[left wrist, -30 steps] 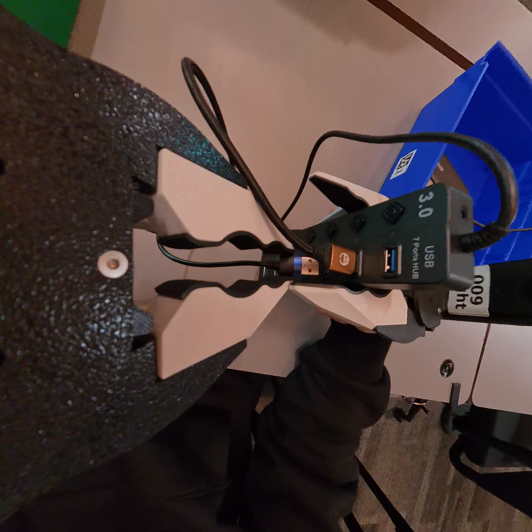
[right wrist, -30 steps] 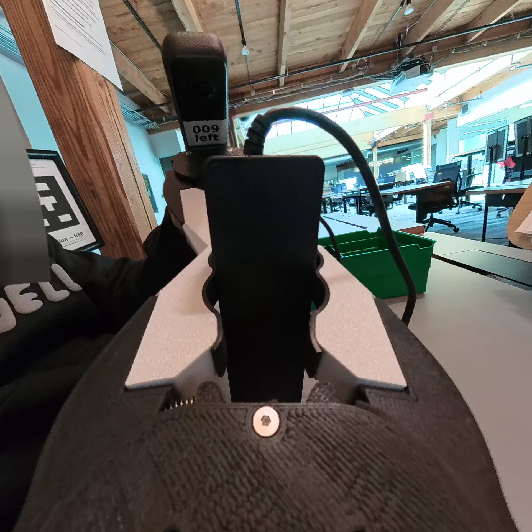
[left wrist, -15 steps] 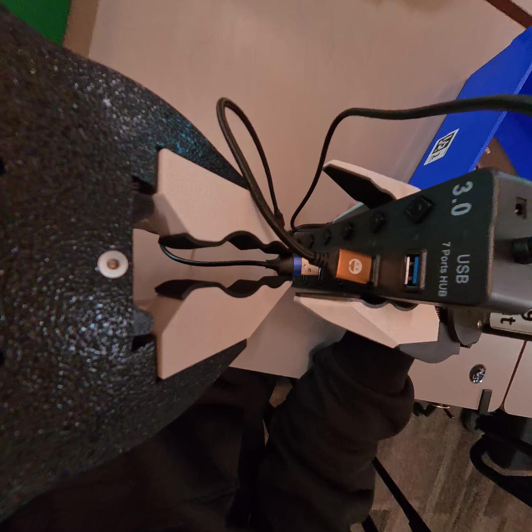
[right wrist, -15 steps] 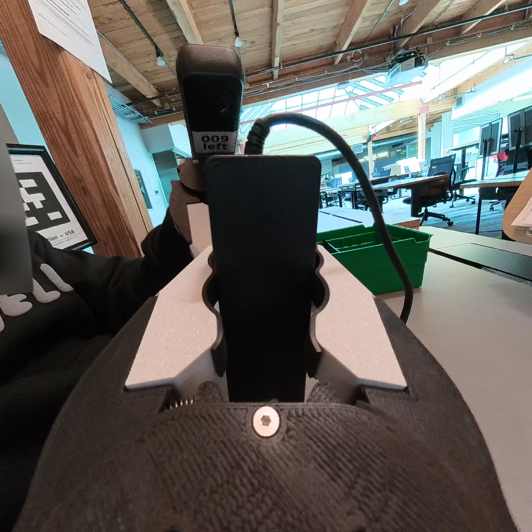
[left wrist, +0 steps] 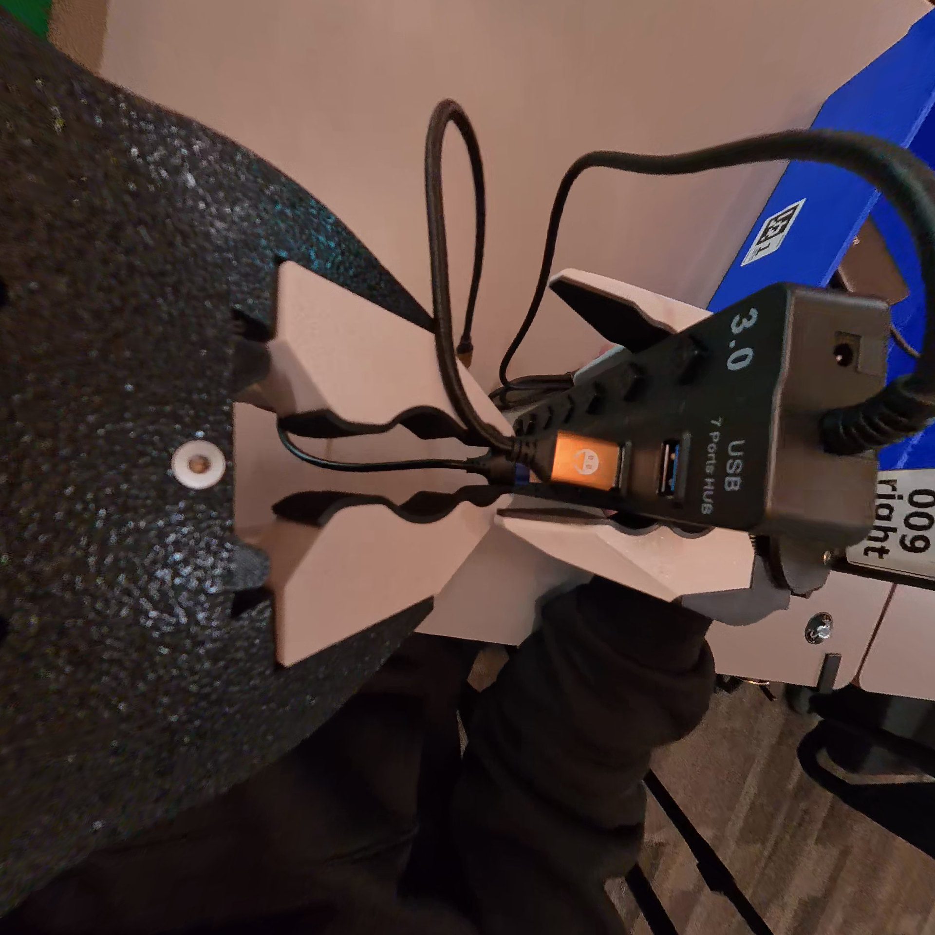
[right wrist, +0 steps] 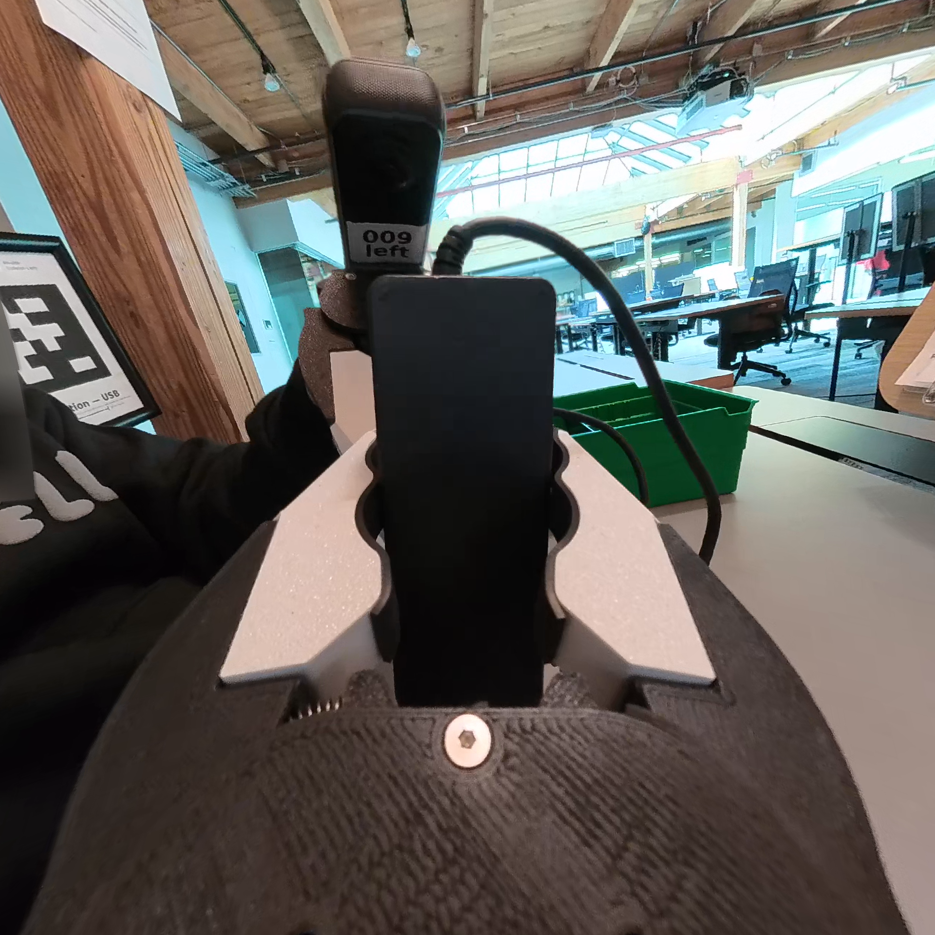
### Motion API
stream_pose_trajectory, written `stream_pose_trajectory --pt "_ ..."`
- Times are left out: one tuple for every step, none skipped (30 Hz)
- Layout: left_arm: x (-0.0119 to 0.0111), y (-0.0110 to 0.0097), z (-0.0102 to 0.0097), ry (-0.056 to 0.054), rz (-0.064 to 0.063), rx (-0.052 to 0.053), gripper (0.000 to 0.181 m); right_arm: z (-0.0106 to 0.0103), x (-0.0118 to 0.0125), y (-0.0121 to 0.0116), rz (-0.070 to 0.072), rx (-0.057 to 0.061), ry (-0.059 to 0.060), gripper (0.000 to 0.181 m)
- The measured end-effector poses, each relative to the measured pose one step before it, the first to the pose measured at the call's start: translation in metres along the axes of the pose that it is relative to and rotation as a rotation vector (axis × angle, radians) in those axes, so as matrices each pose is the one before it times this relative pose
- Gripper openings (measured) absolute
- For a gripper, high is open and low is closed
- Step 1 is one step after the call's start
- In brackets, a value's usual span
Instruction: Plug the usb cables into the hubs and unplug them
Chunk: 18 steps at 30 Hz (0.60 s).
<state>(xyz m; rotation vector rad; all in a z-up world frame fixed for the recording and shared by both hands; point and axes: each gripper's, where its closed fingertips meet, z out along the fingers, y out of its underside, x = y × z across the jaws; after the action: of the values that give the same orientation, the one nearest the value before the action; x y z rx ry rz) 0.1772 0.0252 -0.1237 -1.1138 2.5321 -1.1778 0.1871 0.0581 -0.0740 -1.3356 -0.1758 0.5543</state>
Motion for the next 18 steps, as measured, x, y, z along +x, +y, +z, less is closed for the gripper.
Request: stream_pose_trajectory --pt "0.00070 0.00159 0.00182 0.0098 -0.0078 -0.0018 0.013 0.00015 0.00064 0.00106 -0.0056 -0.0068 0.0042 0.063" --pt "0.00168 0.00028 0.00142 0.0164 -0.0086 0.0035 0.013 0.00050 -0.00071 0.00120 -0.0041 -0.0064 -0.0046 0.063" --pt "-0.00016 -0.00098 0.00020 0.0031 0.0007 0.0105 0.013 0.00064 -0.00087 0.00018 0.0028 -0.0002 -0.0050 0.064" --pt "-0.00064 -0.00250 -0.00051 -0.0016 0.0009 0.0195 0.013 -0.00008 0.00078 -0.00118 0.0061 0.0064 0.0028 0.064" --pt "-0.00055 -0.00260 0.00015 -0.0037 0.0041 0.0200 0.013 -0.00095 0.00120 -0.00146 0.0086 0.0062 0.0042 0.064" --pt "-0.00043 -0.00156 0.00150 -0.0069 0.0112 0.0125 0.013 -0.00136 0.00086 -0.00057 0.0017 0.0001 0.0032 0.064" --pt "-0.00025 -0.00091 0.00264 -0.0085 0.0177 0.0080 0.013 -0.00136 0.00071 0.00031 -0.0053 -0.0038 0.0043 0.064" --pt "-0.00004 -0.00079 0.00287 -0.0071 0.0159 0.0082 0.013 -0.00099 0.00052 0.00016 -0.0048 -0.0013 0.0045 0.064" --pt "0.00013 -0.00222 0.00214 -0.0052 0.0153 0.0192 0.013 -0.00122 0.00073 -0.00148 0.0025 0.0076 0.0036 0.064" --pt "0.00033 -0.00288 0.00134 -0.0006 0.0096 0.0232 0.013 -0.00153 0.00058 -0.00291 0.0065 0.0156 0.0015 0.063" --pt "-0.00028 -0.00145 0.00114 -0.0039 0.0098 0.0113 0.013 -0.00159 0.00040 -0.00113 0.0014 0.0020 0.0015 0.063" --pt "-0.00059 -0.00058 0.00150 -0.0084 0.0140 0.0063 0.013 -0.00113 0.00118 -0.00006 -0.0060 -0.0053 0.0107 0.063" --pt "-0.00022 -0.00102 0.00133 -0.0069 0.0136 0.0097 0.013 -0.00120 0.00122 -0.00002 -0.0063 -0.0069 0.0110 0.063" --pt "0.00062 -0.00118 0.00088 -0.0034 0.0095 0.0108 0.013 -0.00134 -0.00018 -0.00092 -0.0046 -0.0001 0.0011 0.063" --pt "0.00035 -0.00110 0.00063 -0.0044 0.0073 0.0060 0.013 -0.00108 -0.00067 -0.00095 -0.0053 0.0019 -0.0021 0.064" --pt "-0.00003 -0.00133 0.00070 -0.0073 0.0099 0.0067 0.013 -0.00094 0.00023 -0.00101 -0.0017 0.0029 0.0009 0.064" --pt "0.00036 -0.00094 0.00094 -0.0041 0.0083 0.0056 0.013 -0.00119 -0.00009 -0.00126 0.0009 0.0043 -0.0022 0.063" --pt "0.00025 -0.00022 0.00080 0.0000 0.0007 0.0020 0.013 -0.00112 -0.00014 -0.00048 -0.0005 0.0029 -0.0026 0.063"
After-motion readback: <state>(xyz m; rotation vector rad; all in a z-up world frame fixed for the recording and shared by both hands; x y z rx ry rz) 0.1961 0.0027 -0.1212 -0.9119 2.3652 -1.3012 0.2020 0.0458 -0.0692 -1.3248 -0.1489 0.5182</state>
